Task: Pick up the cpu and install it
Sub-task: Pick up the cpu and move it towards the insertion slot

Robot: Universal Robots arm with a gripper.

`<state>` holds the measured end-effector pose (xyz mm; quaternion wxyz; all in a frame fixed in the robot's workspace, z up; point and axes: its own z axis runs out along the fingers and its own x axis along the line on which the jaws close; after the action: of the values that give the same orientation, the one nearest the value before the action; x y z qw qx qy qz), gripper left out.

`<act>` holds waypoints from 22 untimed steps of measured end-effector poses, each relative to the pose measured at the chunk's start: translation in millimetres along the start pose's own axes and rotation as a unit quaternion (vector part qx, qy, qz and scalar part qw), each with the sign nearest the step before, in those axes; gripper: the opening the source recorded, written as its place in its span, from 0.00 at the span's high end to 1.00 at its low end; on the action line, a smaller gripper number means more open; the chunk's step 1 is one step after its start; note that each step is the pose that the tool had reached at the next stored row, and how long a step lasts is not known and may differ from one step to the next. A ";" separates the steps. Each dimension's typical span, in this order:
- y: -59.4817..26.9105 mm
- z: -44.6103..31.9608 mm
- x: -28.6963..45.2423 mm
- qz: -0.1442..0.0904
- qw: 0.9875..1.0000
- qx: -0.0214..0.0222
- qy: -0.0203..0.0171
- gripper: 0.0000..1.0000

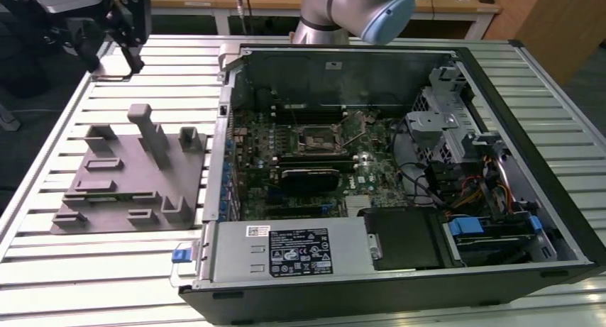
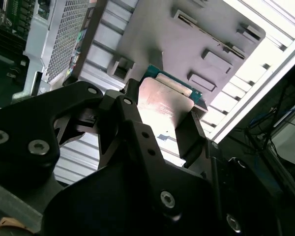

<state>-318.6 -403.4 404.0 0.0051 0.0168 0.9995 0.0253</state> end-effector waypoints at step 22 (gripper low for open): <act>1.9 0.7 -55.5 0.000 1.000 0.000 0.001 0.46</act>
<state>-263.1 -403.4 404.0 0.0045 0.0169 0.9995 0.0253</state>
